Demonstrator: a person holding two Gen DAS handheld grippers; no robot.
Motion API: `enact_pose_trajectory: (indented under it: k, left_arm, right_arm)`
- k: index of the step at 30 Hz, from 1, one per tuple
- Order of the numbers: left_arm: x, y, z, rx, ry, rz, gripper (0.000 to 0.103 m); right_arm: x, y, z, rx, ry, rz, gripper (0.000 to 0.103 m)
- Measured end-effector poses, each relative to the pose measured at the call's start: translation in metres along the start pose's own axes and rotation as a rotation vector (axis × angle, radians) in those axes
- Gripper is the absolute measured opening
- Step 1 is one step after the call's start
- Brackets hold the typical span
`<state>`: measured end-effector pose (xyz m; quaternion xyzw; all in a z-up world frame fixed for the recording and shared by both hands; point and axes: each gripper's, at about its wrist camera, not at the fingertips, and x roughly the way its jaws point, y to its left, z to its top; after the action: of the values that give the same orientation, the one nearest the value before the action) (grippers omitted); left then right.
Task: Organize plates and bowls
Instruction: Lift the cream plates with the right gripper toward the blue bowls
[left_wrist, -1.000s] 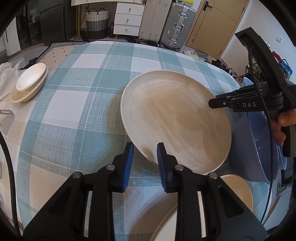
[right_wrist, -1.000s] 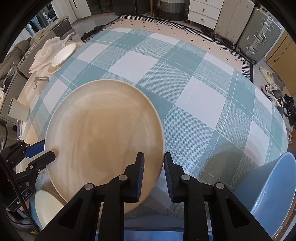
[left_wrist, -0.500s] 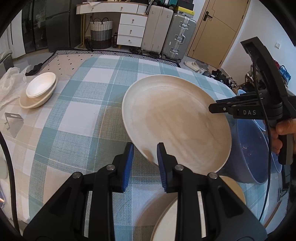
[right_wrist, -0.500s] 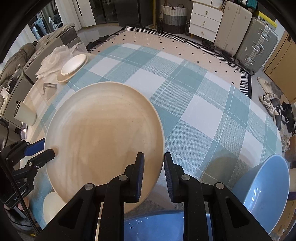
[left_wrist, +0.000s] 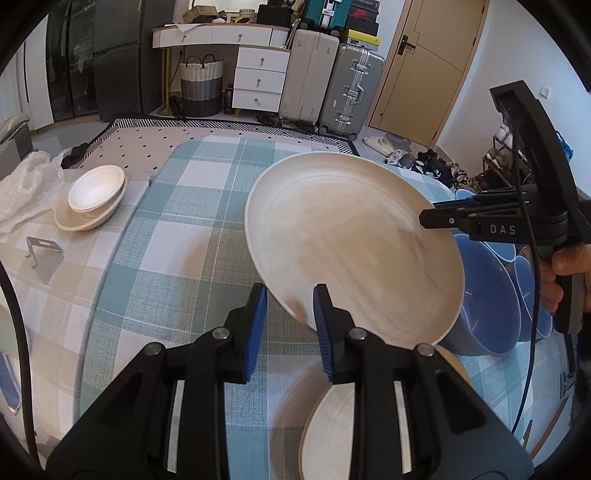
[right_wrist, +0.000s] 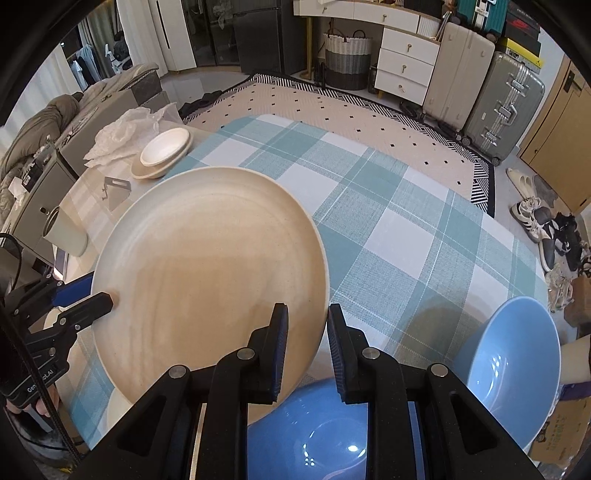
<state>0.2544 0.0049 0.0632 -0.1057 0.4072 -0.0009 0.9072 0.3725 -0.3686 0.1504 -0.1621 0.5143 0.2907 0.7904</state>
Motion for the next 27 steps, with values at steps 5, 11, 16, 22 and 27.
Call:
enact_pose_trajectory:
  k: [5,11,16,22,27]
  left_arm:
    - [-0.023,-0.004,-0.004,0.012,-0.02,0.001,0.023]
    - [-0.05,-0.012,-0.012,0.024,-0.048,0.002,0.023]
    - [-0.075,-0.019,-0.022,0.04,-0.068,-0.006,0.023]
    - [-0.101,-0.028,-0.036,0.048,-0.092,-0.012,0.023]
    - [-0.117,-0.035,-0.049,0.067,-0.102,-0.017,0.023]
  right_arm:
    - [-0.023,0.008,-0.008,-0.004,-0.036,0.0,0.022]
    - [-0.046,0.019,-0.024,0.006,-0.07,-0.002,0.022]
    - [-0.061,0.028,-0.039,-0.002,-0.081,-0.009,0.022]
    - [-0.077,0.038,-0.057,0.005,-0.102,-0.02,0.022]
    - [-0.088,0.043,-0.071,0.018,-0.119,-0.024,0.022]
